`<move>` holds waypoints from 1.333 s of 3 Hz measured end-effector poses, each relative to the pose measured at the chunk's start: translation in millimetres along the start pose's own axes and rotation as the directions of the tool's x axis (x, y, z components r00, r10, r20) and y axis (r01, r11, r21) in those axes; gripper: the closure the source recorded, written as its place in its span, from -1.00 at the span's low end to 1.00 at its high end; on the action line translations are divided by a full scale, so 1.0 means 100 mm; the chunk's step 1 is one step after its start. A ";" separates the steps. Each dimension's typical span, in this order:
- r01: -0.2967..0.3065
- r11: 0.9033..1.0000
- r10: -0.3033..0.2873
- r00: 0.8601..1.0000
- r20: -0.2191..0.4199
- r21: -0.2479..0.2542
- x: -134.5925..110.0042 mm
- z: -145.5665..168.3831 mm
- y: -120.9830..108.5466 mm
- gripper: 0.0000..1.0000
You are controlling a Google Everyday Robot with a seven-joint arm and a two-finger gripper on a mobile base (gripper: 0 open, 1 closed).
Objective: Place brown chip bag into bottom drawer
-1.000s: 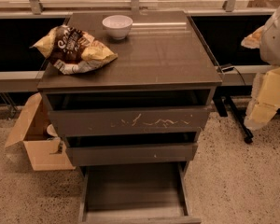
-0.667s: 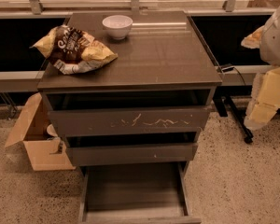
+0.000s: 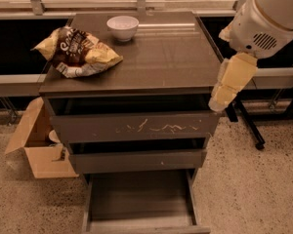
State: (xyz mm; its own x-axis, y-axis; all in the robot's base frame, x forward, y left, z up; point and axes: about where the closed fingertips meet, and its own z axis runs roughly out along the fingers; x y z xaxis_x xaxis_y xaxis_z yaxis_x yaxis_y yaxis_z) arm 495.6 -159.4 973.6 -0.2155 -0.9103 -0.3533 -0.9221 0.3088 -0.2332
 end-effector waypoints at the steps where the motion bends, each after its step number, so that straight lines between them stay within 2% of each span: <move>1: 0.001 1.000 -0.001 1.000 0.010 0.006 -0.03 0.02 -0.04 -1.00; 2: 0.007 0.998 -0.013 0.994 0.111 0.062 -0.34 0.16 -0.40 -1.00; 3: 0.004 0.993 -0.031 0.972 0.233 0.114 -0.82 0.32 -0.84 -1.00; 4: 0.012 0.993 -0.052 0.938 0.342 0.118 -1.27 0.43 -1.09 -1.00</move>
Offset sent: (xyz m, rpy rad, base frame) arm 0.1113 0.0497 0.0192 0.1985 -0.2138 0.0263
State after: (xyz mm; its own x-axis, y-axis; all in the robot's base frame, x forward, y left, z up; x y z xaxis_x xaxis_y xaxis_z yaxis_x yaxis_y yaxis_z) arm 637.7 -65.9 1004.5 -0.0440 -0.7760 -0.6292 -0.8802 0.3280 -0.3430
